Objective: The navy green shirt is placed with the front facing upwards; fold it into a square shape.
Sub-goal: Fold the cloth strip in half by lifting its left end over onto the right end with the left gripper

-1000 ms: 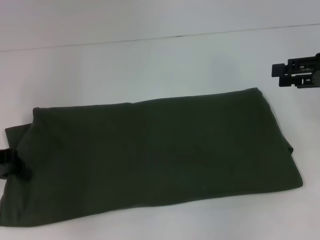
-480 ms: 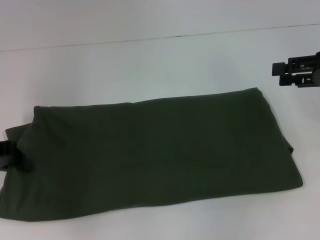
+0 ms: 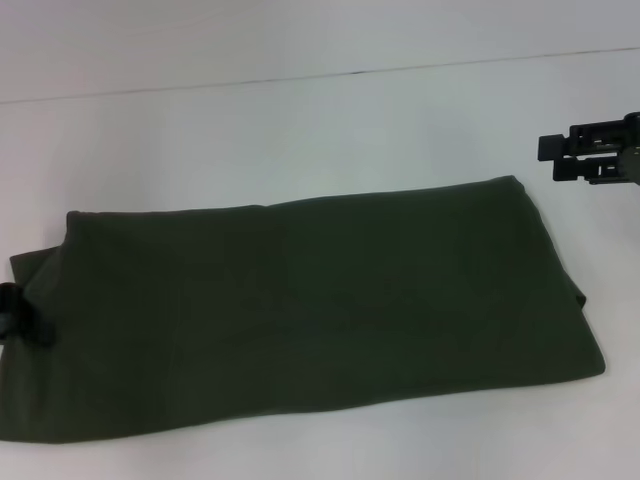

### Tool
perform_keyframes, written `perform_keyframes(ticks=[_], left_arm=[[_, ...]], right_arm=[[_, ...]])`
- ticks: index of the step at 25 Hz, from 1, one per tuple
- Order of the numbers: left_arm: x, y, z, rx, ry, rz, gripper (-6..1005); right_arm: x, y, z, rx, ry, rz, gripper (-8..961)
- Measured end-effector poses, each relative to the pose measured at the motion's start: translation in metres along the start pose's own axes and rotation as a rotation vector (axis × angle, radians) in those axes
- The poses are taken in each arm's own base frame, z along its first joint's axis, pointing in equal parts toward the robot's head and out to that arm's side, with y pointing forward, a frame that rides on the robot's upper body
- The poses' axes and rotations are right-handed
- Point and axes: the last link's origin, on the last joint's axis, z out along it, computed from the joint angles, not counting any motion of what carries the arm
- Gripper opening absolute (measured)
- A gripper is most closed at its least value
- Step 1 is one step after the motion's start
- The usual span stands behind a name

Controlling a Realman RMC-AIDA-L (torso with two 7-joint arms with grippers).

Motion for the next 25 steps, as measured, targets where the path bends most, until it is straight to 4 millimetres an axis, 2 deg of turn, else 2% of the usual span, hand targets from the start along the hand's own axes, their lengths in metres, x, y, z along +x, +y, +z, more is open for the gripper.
perform_keyframes(ticks=[18, 25], left_arm=[[-0.004, -0.026, -0.025, 0.062, 0.019, -0.059, 66], [-0.004, -0.029, -0.030, 0.088, 0.031, -0.067, 66]], right_arm=[[-0.005, 0.003, 0.000, -0.004, -0.002, -0.006, 627], [-0.005, 0.003, 0.000, -0.005, -0.003, -0.006, 627]])
